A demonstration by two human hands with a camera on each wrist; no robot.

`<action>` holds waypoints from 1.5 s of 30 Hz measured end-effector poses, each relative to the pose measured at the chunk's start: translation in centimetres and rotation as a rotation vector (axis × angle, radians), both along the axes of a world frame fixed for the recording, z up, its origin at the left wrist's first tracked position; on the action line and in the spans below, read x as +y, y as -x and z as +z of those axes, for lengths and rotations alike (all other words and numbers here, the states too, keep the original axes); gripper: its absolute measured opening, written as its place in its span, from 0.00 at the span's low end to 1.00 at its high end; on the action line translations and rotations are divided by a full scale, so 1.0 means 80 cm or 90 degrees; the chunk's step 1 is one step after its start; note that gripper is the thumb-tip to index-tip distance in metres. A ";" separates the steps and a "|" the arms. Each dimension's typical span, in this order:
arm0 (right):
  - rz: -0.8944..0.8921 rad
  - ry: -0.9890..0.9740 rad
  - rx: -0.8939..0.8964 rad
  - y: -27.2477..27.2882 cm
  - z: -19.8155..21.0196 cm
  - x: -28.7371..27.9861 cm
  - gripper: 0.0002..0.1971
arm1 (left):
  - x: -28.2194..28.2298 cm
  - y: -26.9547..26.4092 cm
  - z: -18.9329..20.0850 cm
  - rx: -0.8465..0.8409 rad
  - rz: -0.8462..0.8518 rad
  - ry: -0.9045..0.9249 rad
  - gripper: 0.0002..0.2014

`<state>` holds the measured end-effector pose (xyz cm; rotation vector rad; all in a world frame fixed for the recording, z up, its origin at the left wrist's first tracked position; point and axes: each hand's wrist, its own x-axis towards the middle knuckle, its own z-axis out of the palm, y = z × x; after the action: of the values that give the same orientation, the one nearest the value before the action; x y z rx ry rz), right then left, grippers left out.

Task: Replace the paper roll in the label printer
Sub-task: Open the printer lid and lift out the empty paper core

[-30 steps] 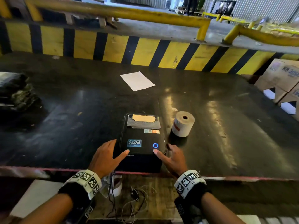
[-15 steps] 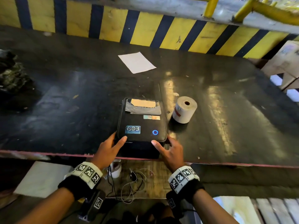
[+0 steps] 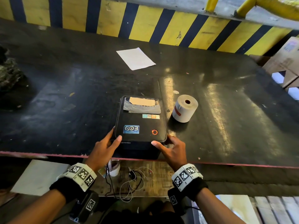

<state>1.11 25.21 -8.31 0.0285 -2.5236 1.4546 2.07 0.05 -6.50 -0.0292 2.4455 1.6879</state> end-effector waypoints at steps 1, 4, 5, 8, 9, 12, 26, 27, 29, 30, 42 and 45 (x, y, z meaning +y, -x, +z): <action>0.007 -0.005 0.002 0.004 0.008 0.002 0.27 | -0.002 -0.001 -0.001 0.003 -0.001 -0.024 0.29; 0.008 -0.012 0.014 0.029 0.044 0.005 0.26 | -0.006 0.001 -0.007 -0.003 0.032 -0.103 0.29; 0.003 -0.024 0.014 0.041 0.059 0.005 0.29 | -0.006 0.004 -0.010 -0.002 0.052 -0.095 0.26; 0.002 -0.055 -0.012 0.086 0.107 0.003 0.38 | -0.005 0.019 -0.014 0.020 0.090 0.013 0.21; -0.006 -0.069 -0.028 0.103 0.121 0.002 0.41 | -0.005 0.024 -0.014 0.022 0.087 0.051 0.22; -0.054 -0.085 -0.077 0.146 0.156 -0.003 0.49 | -0.007 0.033 -0.019 0.018 0.068 0.103 0.25; -0.093 0.136 0.097 0.189 0.129 -0.014 0.16 | -0.032 0.069 -0.007 -0.079 -0.142 0.209 0.35; -0.073 0.168 0.088 0.189 0.126 -0.015 0.16 | -0.030 0.075 -0.002 -0.063 -0.137 0.228 0.34; -0.046 0.218 0.074 0.186 0.122 -0.014 0.17 | -0.025 0.090 0.005 -0.009 -0.089 0.241 0.31; -0.043 0.227 0.063 0.185 0.115 -0.011 0.17 | -0.022 0.098 0.007 0.024 -0.062 0.242 0.29; 0.137 -0.301 -0.258 0.129 0.027 -0.028 0.31 | 0.027 0.152 0.006 0.249 0.004 0.468 0.11; 0.138 -0.171 -0.227 0.126 0.039 -0.027 0.29 | 0.032 0.150 0.011 0.261 0.035 0.414 0.11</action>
<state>-8.97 23.08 -5.21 0.0991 -3.0787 1.2754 -9.93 2.62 -5.65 0.1854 3.2190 0.9044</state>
